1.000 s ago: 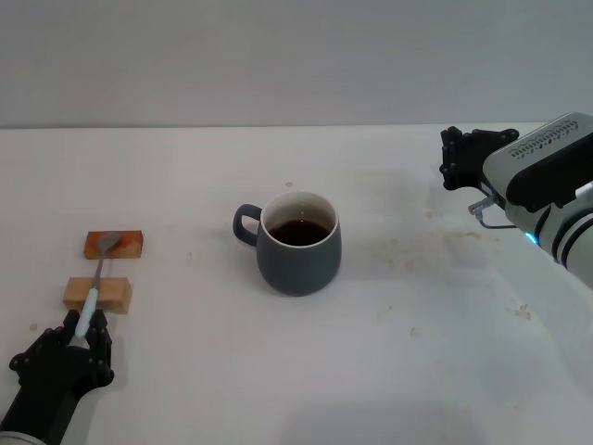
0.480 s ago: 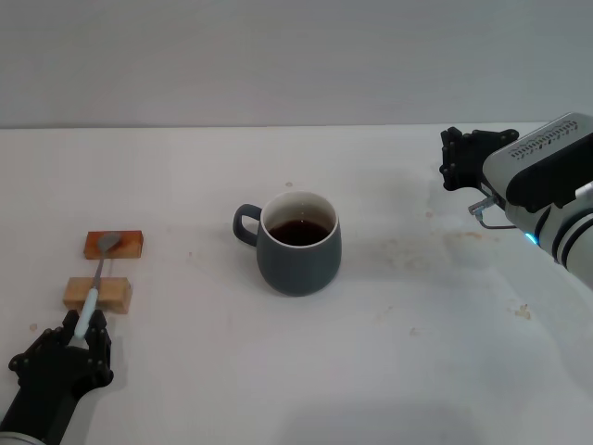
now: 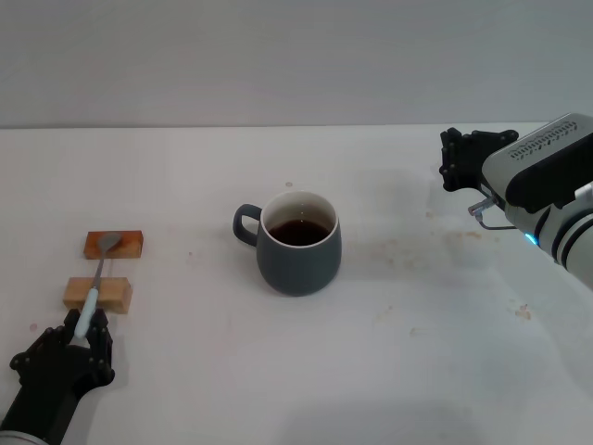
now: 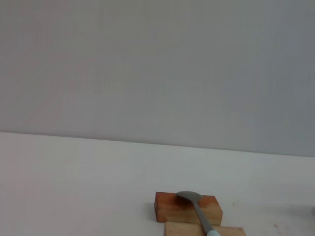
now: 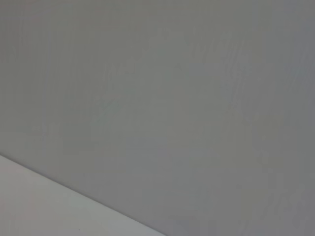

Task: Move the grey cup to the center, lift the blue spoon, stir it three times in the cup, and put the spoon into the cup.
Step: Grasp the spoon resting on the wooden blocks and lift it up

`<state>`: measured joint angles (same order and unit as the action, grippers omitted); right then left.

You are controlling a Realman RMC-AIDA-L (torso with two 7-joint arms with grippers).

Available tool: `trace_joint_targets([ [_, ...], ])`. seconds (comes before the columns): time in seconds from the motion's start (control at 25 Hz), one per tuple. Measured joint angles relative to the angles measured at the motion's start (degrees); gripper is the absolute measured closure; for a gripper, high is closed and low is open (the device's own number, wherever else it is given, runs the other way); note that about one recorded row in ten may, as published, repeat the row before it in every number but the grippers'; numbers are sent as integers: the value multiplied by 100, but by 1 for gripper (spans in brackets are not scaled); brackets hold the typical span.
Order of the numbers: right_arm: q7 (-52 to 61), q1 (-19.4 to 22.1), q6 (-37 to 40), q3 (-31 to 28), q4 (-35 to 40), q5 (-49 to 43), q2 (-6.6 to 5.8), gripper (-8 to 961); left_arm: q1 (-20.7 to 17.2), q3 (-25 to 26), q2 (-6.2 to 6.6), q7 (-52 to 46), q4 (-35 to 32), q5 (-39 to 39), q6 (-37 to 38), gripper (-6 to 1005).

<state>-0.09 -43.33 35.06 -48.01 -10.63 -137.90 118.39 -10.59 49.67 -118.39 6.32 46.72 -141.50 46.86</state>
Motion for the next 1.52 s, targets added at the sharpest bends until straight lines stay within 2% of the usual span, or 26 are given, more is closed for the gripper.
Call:
trace_joint_targets([
  [1.24, 0, 1, -71, 29, -69, 0, 0, 922, 21, -1, -9, 21, -1, 9, 9, 819],
  [1.52, 0, 4, -74, 15, -71, 1, 0, 922, 17, 5, 35, 38, 158, 4, 6, 819],
])
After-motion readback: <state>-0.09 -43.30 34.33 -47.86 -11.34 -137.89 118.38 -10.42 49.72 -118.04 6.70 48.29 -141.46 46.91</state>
